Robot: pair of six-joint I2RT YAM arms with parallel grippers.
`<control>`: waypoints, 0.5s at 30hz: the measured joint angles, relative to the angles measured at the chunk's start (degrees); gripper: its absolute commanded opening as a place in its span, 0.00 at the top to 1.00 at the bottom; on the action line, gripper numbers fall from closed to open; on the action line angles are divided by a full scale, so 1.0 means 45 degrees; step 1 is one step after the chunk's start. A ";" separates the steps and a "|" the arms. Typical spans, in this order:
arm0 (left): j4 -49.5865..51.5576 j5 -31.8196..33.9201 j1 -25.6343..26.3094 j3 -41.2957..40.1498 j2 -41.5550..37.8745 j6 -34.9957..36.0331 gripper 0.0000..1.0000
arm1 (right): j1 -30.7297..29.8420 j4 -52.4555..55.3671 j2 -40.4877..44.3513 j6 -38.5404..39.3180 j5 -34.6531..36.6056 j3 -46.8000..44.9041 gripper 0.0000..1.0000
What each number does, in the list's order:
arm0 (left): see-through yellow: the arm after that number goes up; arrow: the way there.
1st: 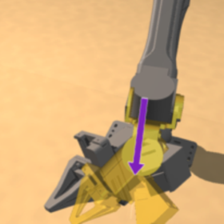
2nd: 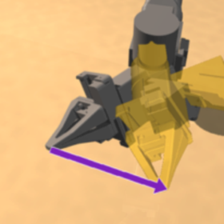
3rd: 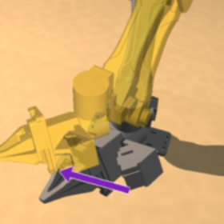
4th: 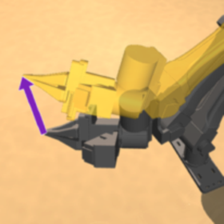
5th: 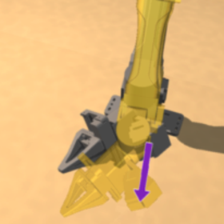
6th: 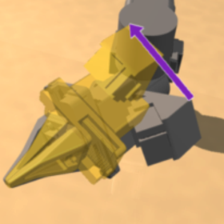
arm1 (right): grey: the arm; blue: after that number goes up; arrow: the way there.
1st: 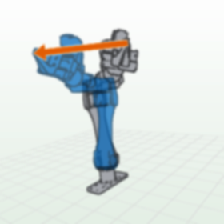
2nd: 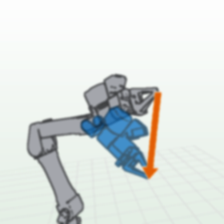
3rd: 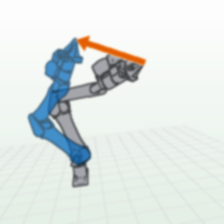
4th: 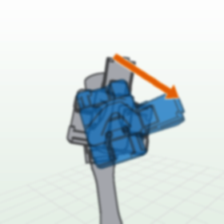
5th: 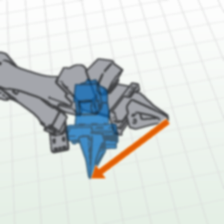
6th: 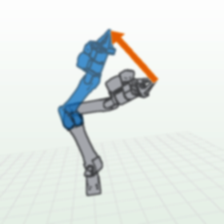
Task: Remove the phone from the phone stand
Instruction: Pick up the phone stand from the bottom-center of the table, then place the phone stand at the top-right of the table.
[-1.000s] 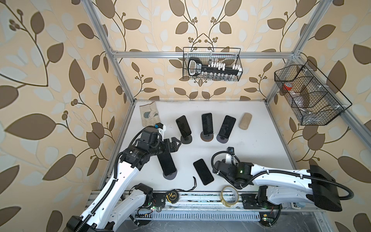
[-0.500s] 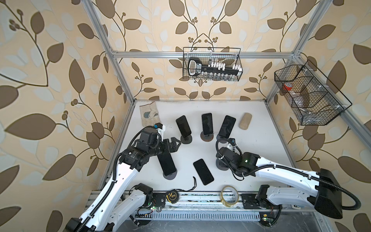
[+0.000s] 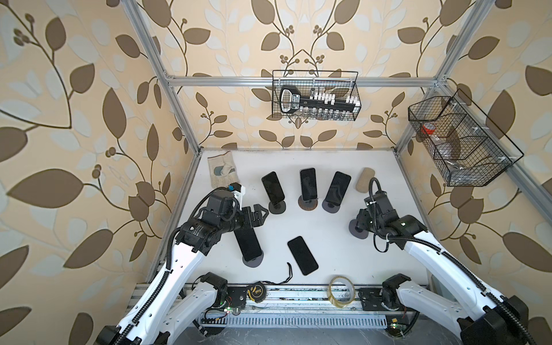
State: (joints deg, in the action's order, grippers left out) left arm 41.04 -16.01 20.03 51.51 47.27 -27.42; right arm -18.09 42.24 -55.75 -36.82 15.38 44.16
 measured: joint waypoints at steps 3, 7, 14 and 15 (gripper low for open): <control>0.0068 0.0000 0.0000 0.0112 -0.0005 0.0015 0.01 | 0.1297 -0.0121 0.0024 0.0549 -0.0491 0.0000 0.39; 0.0155 0.0000 0.0000 0.0117 -0.0010 0.0039 0.01 | 0.2662 -0.0525 -0.0136 0.0962 -0.1103 0.0000 0.40; 0.0160 -0.0034 0.0000 0.0117 -0.0019 0.0068 0.01 | 0.3478 -0.1535 -0.0962 0.1195 -0.1311 0.0223 0.40; 0.0165 -0.0053 0.0000 0.0117 -0.0019 0.0092 0.01 | 0.3536 -0.1753 -0.1107 0.1200 -0.1302 0.0325 0.40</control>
State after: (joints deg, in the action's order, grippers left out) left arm 41.78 -16.25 20.03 52.03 47.18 -27.00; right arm -2.17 34.35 -60.73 -31.42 9.52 45.63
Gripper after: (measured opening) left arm 0.990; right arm 0.605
